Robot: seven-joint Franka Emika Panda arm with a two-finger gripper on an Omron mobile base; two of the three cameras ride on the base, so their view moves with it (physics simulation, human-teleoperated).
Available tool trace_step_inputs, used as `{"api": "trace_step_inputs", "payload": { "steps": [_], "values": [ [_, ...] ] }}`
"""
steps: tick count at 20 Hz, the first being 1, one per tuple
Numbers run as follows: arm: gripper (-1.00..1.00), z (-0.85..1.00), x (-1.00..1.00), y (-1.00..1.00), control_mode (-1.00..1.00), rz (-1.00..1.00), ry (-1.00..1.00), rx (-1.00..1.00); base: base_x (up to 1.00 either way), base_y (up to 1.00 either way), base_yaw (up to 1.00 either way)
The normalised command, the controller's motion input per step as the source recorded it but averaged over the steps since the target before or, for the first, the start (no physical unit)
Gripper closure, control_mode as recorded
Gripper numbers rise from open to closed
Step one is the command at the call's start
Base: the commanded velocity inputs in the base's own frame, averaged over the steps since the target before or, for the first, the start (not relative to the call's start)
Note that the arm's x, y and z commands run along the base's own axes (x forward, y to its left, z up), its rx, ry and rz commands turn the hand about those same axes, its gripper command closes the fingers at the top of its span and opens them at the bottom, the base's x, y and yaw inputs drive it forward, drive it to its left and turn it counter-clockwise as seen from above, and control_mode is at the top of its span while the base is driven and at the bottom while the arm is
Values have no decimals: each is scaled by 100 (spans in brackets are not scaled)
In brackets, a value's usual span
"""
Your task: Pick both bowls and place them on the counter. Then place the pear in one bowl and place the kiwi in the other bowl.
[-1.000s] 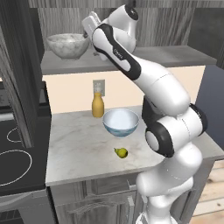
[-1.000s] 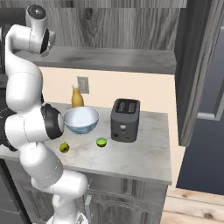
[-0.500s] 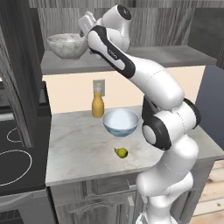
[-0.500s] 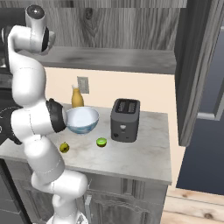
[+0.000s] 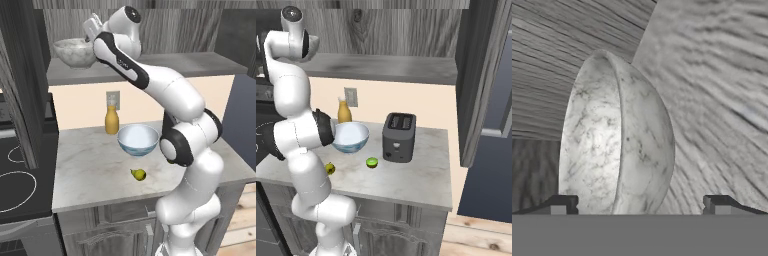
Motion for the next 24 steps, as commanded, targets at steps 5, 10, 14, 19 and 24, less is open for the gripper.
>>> {"api": "trace_step_inputs", "payload": {
  "steps": [5,10,14,19,24],
  "values": [
    [-100,-12,3,10,-100,-1,0,0,0,0,0],
    [-100,-23,0,0,-100,-5,2,0,0,0,0],
    [-100,-20,2,0,-100,-6,3,0,0,0,0],
    [-100,-15,9,0,-100,-4,3,0,0,0,0],
    [100,-11,7,1,-100,-2,2,0,0,0,0]
  ]
}}
